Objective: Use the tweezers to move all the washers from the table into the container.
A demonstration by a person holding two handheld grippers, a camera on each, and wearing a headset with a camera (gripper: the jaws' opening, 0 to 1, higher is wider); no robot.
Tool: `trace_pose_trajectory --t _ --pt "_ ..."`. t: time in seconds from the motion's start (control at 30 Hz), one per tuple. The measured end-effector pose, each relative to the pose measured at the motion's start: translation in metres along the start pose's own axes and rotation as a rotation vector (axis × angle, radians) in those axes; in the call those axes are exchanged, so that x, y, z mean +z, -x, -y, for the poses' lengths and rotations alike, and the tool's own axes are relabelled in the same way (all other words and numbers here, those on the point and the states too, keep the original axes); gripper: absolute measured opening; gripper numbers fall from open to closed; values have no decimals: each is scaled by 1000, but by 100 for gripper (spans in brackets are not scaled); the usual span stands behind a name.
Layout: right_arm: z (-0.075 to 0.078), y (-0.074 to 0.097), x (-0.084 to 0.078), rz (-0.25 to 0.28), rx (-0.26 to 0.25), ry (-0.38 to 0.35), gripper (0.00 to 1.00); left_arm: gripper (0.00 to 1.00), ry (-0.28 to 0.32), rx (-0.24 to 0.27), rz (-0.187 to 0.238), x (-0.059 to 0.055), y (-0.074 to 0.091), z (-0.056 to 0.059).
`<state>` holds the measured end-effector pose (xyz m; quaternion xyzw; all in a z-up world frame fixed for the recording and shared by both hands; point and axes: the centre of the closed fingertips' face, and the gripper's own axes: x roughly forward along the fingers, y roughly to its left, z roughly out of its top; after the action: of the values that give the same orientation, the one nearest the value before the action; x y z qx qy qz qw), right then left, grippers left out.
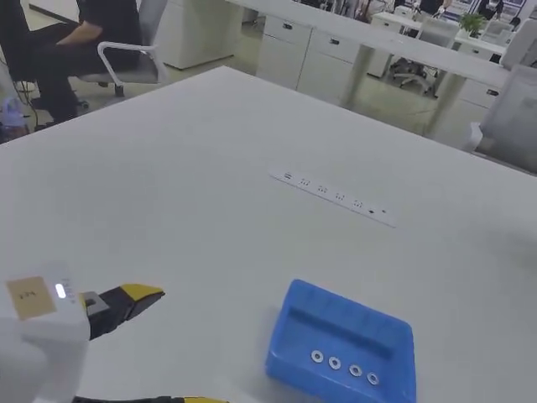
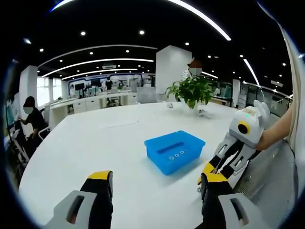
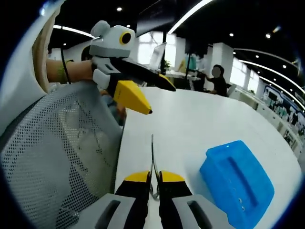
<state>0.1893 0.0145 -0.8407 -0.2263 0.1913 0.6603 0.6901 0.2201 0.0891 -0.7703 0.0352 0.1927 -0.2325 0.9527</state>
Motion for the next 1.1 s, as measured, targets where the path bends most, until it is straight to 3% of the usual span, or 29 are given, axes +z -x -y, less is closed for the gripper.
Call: trace_pose_trajectory --t 0.07,0.2,0.27,0.37,0.67,0.87,1.1 --pt "4 0 0 5 -10 -30 3 77 0 0 0 0 0 0" --pt "12 4 -2 35 -29 -200 3 76 4 2 1 0 0 0" --pt "15 7 -4 35 -40 -245 3 76 4 -1 3 0 0 0" --pt "19 13 -2 38 -46 -244 3 76 2 -2 -2 -1 0 1" --pt "40 33 25 137 -81 -350 3 76 1 -11 -6 -1 1 4" --pt "57 46 46 180 -109 -336 3 76 1 -14 -7 -2 1 4" --pt "73 54 57 202 -140 -330 3 76 6 -7 0 0 2 3"
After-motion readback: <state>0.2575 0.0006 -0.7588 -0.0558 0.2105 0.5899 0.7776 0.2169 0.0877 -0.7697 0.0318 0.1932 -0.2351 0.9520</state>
